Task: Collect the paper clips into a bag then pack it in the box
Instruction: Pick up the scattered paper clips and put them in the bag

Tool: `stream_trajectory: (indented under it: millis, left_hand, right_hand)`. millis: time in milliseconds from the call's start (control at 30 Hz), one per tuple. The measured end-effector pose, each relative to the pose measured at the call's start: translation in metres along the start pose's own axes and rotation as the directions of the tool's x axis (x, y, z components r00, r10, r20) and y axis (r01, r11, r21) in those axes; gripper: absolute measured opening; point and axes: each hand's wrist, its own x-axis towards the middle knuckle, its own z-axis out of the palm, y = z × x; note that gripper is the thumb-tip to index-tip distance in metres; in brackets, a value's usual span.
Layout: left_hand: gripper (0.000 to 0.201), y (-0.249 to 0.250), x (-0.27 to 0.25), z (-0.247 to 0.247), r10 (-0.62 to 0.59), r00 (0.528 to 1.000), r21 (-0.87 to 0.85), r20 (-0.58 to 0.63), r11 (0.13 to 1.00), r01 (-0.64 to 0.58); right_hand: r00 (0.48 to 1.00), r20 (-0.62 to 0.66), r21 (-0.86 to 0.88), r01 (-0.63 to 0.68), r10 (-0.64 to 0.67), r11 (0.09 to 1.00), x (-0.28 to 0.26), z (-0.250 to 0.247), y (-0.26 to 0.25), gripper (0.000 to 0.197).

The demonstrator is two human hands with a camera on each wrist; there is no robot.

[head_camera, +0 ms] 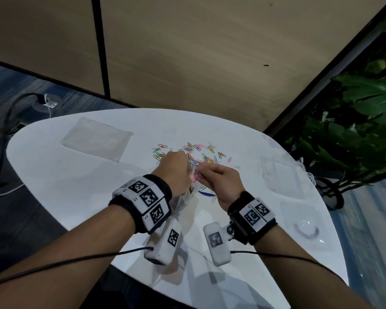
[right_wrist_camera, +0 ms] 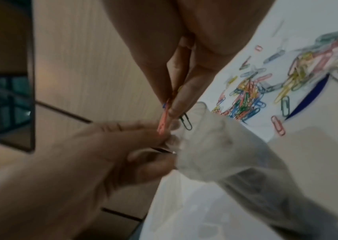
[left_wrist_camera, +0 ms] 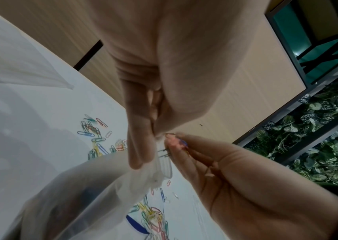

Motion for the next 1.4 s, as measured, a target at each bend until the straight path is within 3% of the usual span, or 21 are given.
stream_trajectory:
  millis: [67, 100, 167, 233, 333, 433, 467, 533, 567, 600, 633, 667, 733, 767, 833, 933, 1000, 1133, 1267, 1400]
  left_hand:
    - [0.019, 0.001, 0.002, 0.000, -0.015, 1.000, -0.050, 0.008, 0.999, 0.016]
    - [0.020, 0.002, 0.002, 0.000, -0.019, 1.000, -0.079, 0.020, 0.997, 0.021]
    - [0.021, 0.002, 0.004, 0.000, -0.019, 0.999, -0.120, 0.037, 0.992, 0.023]
    - [0.019, 0.001, 0.007, 0.000, -0.016, 1.000, -0.134, 0.023, 0.991, 0.019]
    - [0.023, -0.003, 0.010, 0.000, -0.003, 1.000, -0.124, -0.017, 0.992, 0.000]
    - [0.023, -0.006, 0.009, -0.003, 0.012, 1.000, -0.107, -0.021, 0.994, -0.014]
    - [0.023, -0.008, 0.008, -0.005, 0.014, 1.000, -0.105, -0.023, 0.994, -0.016]
    - [0.024, -0.009, 0.007, -0.008, 0.008, 1.000, -0.112, -0.013, 0.994, -0.010]
    - [0.024, -0.010, 0.006, -0.010, 0.003, 1.000, -0.108, -0.005, 0.994, -0.003]
    - [0.024, -0.011, 0.005, -0.012, -0.003, 1.000, -0.096, 0.003, 0.995, 0.004]
    - [0.023, -0.012, 0.003, -0.015, -0.012, 1.000, -0.087, 0.008, 0.996, 0.013]
    - [0.023, -0.014, 0.002, -0.017, -0.021, 1.000, -0.088, 0.008, 0.996, 0.022]
    - [0.023, -0.019, -0.001, -0.024, -0.033, 0.999, -0.103, -0.001, 0.994, 0.033]
    - [0.023, -0.022, -0.003, -0.028, -0.035, 0.999, -0.104, -0.010, 0.994, 0.034]
    - [0.022, -0.028, -0.006, -0.036, -0.037, 0.999, -0.097, -0.030, 0.995, 0.034]
    - [0.022, -0.037, -0.009, -0.048, -0.046, 0.997, -0.093, -0.063, 0.995, 0.040]
    - [0.022, -0.043, -0.011, -0.051, -0.051, 0.996, -0.078, -0.078, 0.996, 0.045]
    - [0.020, -0.049, -0.013, -0.050, -0.065, 0.994, -0.060, -0.086, 0.996, 0.060]
    - [0.022, -0.052, -0.010, -0.051, -0.083, 0.993, -0.050, -0.085, 0.996, 0.079]
    - [0.018, -0.051, -0.008, -0.047, -0.065, 0.995, -0.030, -0.071, 0.998, 0.063]
  right_hand:
    - [0.990, 0.003, -0.211, 0.140, -0.143, 0.967, -0.002, -0.002, 0.005, 0.011]
    - [0.969, 0.037, -0.382, 0.238, -0.242, 0.893, -0.002, -0.002, 0.007, 0.007]
    - [0.904, 0.165, -0.660, 0.399, -0.395, 0.637, 0.000, -0.002, 0.011, 0.005]
    - [0.867, 0.296, -0.749, 0.471, -0.401, 0.466, 0.000, 0.001, 0.010, 0.009]
    - [0.832, 0.472, -0.775, 0.549, -0.291, 0.313, 0.000, 0.003, 0.005, 0.023]
    - [0.814, 0.553, -0.755, 0.580, -0.178, 0.306, -0.004, 0.000, -0.008, 0.026]
    - [0.822, 0.534, -0.737, 0.568, -0.197, 0.368, -0.004, -0.004, -0.013, 0.026]
    - [0.877, 0.414, -0.665, 0.475, -0.245, 0.576, 0.004, -0.019, -0.020, 0.022]
    - [0.908, 0.336, -0.649, 0.415, -0.249, 0.637, 0.012, -0.031, -0.022, 0.019]
    - [0.936, 0.258, -0.681, 0.351, -0.238, 0.643, 0.021, -0.046, -0.022, 0.018]
    - [0.959, 0.195, -0.767, 0.280, -0.207, 0.577, 0.031, -0.063, -0.020, 0.020]
    - [0.980, 0.138, -0.880, 0.189, -0.147, 0.436, 0.041, -0.082, -0.014, 0.030]
    - [0.999, 0.042, -0.993, 0.040, 0.015, 0.111, 0.053, -0.116, 0.005, 0.070]
    - [0.997, 0.016, -0.999, 0.012, 0.075, 0.042, 0.056, -0.129, 0.018, 0.084]
    - [0.995, 0.019, -0.996, 0.011, 0.095, 0.086, 0.058, -0.140, 0.039, 0.092]
    - [0.998, 0.054, -0.978, 0.057, -0.024, 0.198, 0.060, -0.129, 0.051, 0.077]
    - [0.992, 0.105, -0.970, 0.119, -0.075, 0.214, 0.063, -0.114, 0.055, 0.070]
    - [0.975, 0.197, -0.965, 0.212, -0.105, 0.158, 0.066, -0.085, 0.061, 0.065]
    - [0.953, 0.237, -0.967, 0.250, -0.190, 0.049, 0.068, -0.071, 0.060, 0.031]
    - [0.968, 0.182, -0.983, 0.178, -0.174, -0.035, 0.070, -0.064, 0.056, 0.021]
